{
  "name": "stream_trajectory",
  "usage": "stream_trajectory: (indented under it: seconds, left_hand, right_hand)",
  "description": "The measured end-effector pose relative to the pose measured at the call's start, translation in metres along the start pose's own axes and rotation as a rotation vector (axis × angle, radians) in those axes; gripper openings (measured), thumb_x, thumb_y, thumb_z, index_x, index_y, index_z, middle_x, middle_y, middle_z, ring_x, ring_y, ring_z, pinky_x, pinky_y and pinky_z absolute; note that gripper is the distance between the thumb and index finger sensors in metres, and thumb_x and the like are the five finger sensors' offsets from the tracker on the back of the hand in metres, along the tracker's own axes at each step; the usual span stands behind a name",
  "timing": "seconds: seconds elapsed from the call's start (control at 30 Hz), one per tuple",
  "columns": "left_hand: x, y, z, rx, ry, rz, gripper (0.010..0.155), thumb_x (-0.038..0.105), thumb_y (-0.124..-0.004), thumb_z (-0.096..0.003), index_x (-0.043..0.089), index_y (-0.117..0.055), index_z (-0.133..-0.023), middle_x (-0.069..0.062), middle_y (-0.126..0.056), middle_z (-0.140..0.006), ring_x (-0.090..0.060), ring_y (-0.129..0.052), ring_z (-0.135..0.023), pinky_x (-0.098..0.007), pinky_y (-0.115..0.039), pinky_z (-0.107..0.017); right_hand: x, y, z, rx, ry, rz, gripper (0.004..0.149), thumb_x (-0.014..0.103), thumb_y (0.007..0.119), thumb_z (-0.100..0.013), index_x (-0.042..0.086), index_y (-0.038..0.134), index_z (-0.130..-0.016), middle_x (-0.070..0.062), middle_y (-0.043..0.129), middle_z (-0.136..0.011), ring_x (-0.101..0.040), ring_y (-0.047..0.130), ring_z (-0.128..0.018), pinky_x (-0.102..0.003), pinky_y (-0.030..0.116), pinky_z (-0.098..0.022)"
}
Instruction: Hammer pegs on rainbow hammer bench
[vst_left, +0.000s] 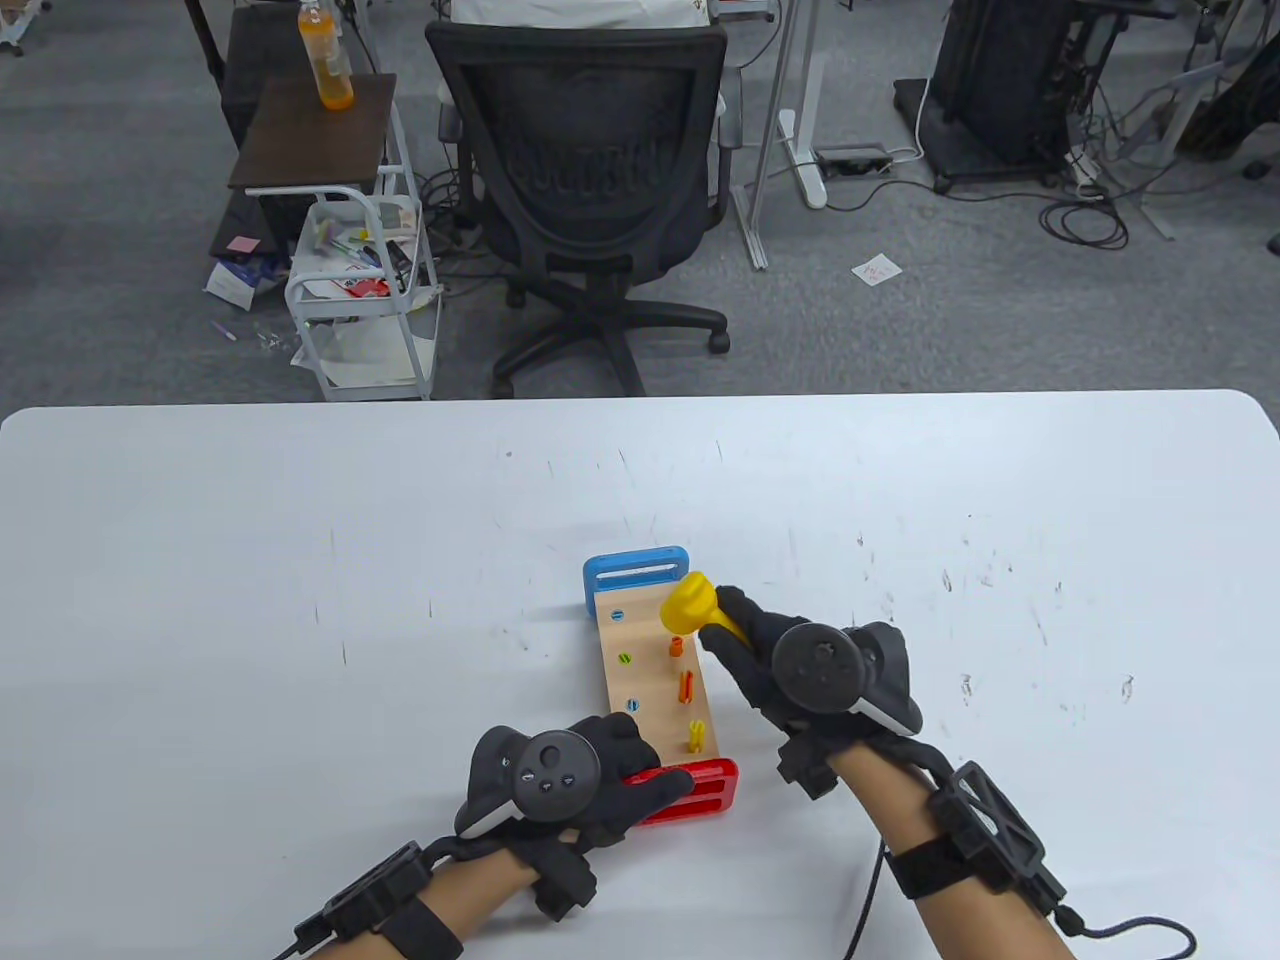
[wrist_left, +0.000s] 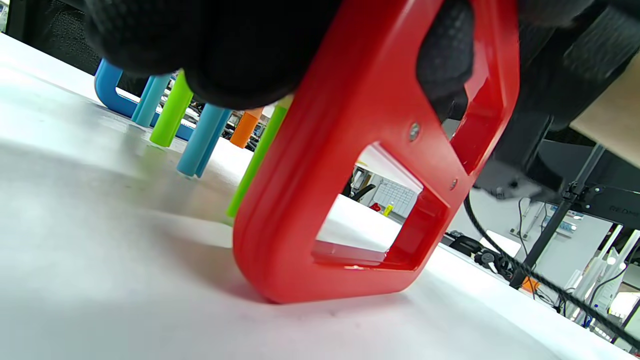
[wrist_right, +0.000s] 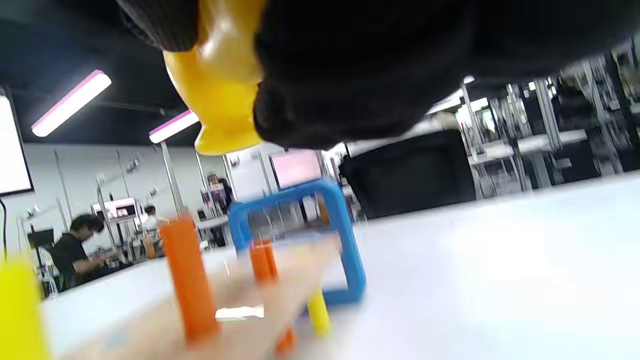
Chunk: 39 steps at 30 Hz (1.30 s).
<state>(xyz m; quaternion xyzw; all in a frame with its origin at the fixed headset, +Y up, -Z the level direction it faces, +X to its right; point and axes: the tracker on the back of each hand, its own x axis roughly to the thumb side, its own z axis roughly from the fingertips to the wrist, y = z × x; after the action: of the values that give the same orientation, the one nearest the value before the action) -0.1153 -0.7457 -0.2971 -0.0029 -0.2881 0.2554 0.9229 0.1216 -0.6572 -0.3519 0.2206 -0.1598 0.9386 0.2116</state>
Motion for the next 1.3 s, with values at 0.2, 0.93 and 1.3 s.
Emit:
stream_trajectory:
  seconds: [0.2,0.93,1.3]
  left_hand:
    - [0.000,0.000,0.000,-0.001,0.000,0.000,0.061,0.079,-0.059,-0.0490,0.030,-0.094,-0.060,0.002,-0.088,-0.070,-0.023,-0.095,-0.051,-0.039,-0.087,-0.043]
    - [0.000,0.000,-0.001,-0.003,-0.003,-0.001,0.061,0.079,-0.059,-0.0490,0.030,-0.094,-0.060,0.002,-0.088,-0.070,-0.023,-0.095,-0.051,-0.039,-0.087,-0.043]
    - [0.000,-0.001,0.000,-0.001,-0.006,-0.005,0.061,0.079,-0.058,-0.0491,0.030,-0.094,-0.060,0.002,-0.088,-0.070,-0.023,-0.095,-0.051,-0.039,-0.087,-0.043]
  right_hand:
    - [0.008,-0.020,-0.004,-0.141,-0.042,-0.050,0.060,0.048,0.060,-0.061,0.007,0.071,-0.103,-0.013,0.102,-0.053,-0.022,0.099,-0.017,-0.041,0.088,-0.020]
    - [-0.011,0.056,-0.003,0.357,-0.007,0.180,0.060,0.046,0.060,-0.061,0.004,0.073,-0.101,-0.015,0.102,-0.049,-0.023,0.098,-0.013,-0.042,0.087,-0.017]
    - [0.020,-0.025,-0.013,-0.023,-0.088,0.045,0.060,0.047,0.059,-0.061,0.006,0.071,-0.102,-0.013,0.102,-0.051,-0.022,0.099,-0.016,-0.042,0.088,-0.020]
